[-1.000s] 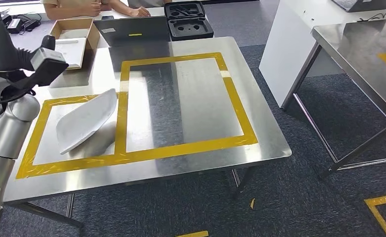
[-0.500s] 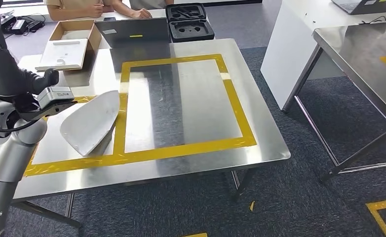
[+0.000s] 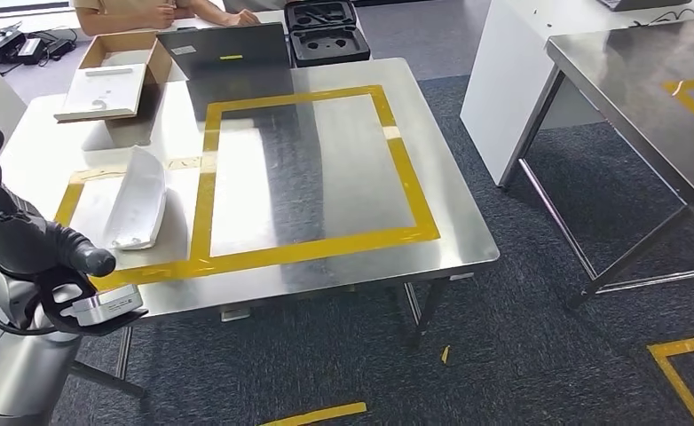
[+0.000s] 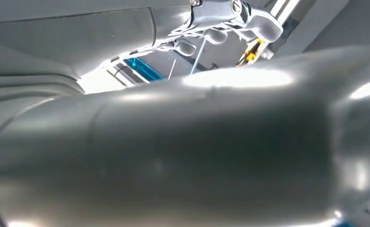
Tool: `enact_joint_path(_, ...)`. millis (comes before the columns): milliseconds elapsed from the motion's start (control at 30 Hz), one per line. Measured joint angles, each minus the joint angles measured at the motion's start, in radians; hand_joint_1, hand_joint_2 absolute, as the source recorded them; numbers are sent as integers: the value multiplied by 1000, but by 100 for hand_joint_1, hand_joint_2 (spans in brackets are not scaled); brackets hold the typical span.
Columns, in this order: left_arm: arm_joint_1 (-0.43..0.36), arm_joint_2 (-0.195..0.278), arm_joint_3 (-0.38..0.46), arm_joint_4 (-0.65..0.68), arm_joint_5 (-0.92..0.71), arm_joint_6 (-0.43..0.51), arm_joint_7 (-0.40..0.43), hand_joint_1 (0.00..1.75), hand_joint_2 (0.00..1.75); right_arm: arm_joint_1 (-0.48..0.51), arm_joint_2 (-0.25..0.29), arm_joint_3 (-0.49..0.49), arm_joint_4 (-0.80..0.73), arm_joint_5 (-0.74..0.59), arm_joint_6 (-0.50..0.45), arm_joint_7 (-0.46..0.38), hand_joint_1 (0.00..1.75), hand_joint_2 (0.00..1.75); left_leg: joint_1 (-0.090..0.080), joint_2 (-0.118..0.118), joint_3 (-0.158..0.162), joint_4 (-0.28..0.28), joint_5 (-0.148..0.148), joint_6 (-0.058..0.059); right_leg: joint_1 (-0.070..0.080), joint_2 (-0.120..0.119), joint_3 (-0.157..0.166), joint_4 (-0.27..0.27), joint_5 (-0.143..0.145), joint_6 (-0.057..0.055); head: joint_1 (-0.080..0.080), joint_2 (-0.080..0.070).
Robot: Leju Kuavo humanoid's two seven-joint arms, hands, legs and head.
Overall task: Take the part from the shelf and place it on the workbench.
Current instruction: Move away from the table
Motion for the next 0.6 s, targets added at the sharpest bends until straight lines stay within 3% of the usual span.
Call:
enact_joint_path(100, 30, -4, 23, -27, -21, 0, -13, 0, 0, -2, 1, 4, 0, 8, -5, 1, 0, 0, -5, 0, -1, -19, 14, 19, -3, 2, 0, -5, 18, 20, -4, 0)
enact_joint_path(133, 40, -7, 31, -33, -27, 0, -18, 0, 0, -2, 1, 7, 0, 10, -9, 3, 0, 0, -4, 2, -7, -21, 24, 27, -4, 3, -4, -1, 13, 26, -4, 0)
enact_joint_path(167, 45, -10, 39, -38, -32, 0, -21, 0, 0, -3, 1, 10, 0, 13, -13, 7, 0, 0, -2, 3, -16, -24, 35, 35, -4, 3, -13, 17, -10, 31, -3, 0)
enact_joint_path(200, 46, -12, 46, -39, -33, 0, -21, 0, 0, -4, 1, 13, 0, 16, -15, 11, 0, 0, 1, 4, -27, -26, 47, 41, -5, 3, -29, 56, -51, 35, -1, 0)
enact_joint_path(267, 45, -12, 57, -38, -23, 0, -20, 0, 0, -9, 0, 17, 0, 20, -16, 20, 0, 0, 1, 4, -55, -24, 71, 46, -7, 1, -67, 183, -152, 42, 2, 0)
enact_joint_path(300, 45, -11, 62, -36, -17, 0, -23, 0, 0, -10, -1, 18, 0, 20, -15, 23, 0, 0, 1, 5, -69, -23, 82, 45, -8, 1, -78, 243, -182, 45, 3, 0)
enact_joint_path(333, 45, -11, 66, -32, -12, 0, -27, 0, 0, -11, -1, 18, 0, 17, -15, 25, 0, 0, 1, 6, -85, -22, 93, 44, -9, 0, -76, 276, -189, 47, 3, 0)
enact_joint_path(367, 45, -11, 70, -29, -14, 0, -31, 0, 0, -11, -2, 18, 0, 13, -15, 26, 0, 0, 2, 6, -99, -20, 103, 41, -10, 0, -55, 274, -176, 49, 3, 0)
enact_joint_path(400, 46, -13, 74, -27, -23, 0, -34, 0, 0, -11, -2, 18, 0, 8, -16, 26, 0, 0, 2, 6, -112, -17, 112, 38, -11, -1, -15, 234, -152, 48, 3, 0)
enact_joint_path(467, 50, -21, 89, -26, -50, 0, -37, 0, 0, -13, -3, 18, 0, -3, -19, 22, 0, 0, 2, 7, -131, -11, 127, 29, -11, -1, 95, 91, -131, 42, 3, 0)
enact_joint_path(500, 53, -29, 100, -26, -67, 0, -37, 0, 0, -13, -3, 18, 0, -11, -21, 17, 0, 0, 2, 8, -135, -10, 134, 23, -8, -1, 133, 35, -130, 35, 4, 0)
enact_joint_path(533, 58, -40, 112, -26, -83, 0, -38, 0, 0, -14, -4, 16, 0, -19, -23, 12, 0, 0, 1, 8, -137, -9, 140, 17, -6, 0, 153, 2, -136, 28, 5, 0)
enact_joint_path(600, 70, -68, 141, -25, -112, 0, -39, 0, 0, -13, -3, 14, 0, -32, -25, 3, 0, 0, 1, 8, -138, -14, 155, 3, -2, 1, 148, -7, -127, 11, 7, 0)
